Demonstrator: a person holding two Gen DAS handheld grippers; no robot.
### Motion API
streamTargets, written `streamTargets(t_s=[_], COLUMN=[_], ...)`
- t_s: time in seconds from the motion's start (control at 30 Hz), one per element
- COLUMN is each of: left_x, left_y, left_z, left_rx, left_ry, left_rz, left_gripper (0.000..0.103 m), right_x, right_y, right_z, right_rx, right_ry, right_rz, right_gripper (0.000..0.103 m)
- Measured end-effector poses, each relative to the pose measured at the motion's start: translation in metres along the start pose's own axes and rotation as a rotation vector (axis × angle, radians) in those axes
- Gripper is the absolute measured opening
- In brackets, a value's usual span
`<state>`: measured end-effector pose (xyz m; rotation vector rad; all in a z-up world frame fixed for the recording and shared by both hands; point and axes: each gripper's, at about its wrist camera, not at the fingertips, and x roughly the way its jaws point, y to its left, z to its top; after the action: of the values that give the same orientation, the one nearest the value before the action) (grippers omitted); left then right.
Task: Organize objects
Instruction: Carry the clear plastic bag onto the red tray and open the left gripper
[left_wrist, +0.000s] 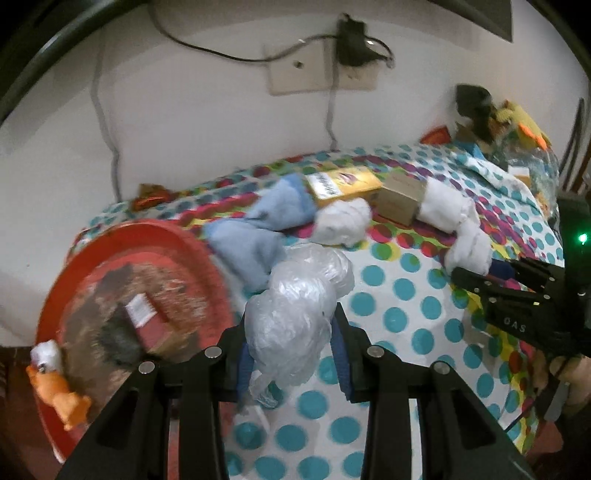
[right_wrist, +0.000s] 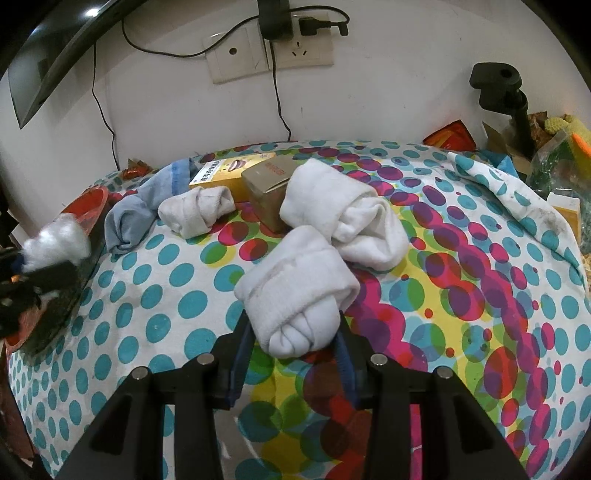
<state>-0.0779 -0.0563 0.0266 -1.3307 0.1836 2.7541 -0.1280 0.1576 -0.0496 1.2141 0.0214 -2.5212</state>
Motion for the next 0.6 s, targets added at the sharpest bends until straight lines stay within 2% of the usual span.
streamTargets(t_s=[0.3, 0.6], left_x=[-0.023, -0.006], left_y=[0.075, 0.176], left_z=[-0.012, -0.026], left_rx=[-0.111, -0.308], left_ry=[-0.010, 0.040], left_rz=[0.106, 0.219], left_gripper=[0.034, 0.034], right_x=[0.000, 0.002], right_y=[0.003, 0.008], right_z=[-0.001, -0.001], right_rx=[-0.012, -0.041], right_ry=[0.003, 0.008], right_rz=[-0.014, -0.045], right_gripper=[0.041, 0.041])
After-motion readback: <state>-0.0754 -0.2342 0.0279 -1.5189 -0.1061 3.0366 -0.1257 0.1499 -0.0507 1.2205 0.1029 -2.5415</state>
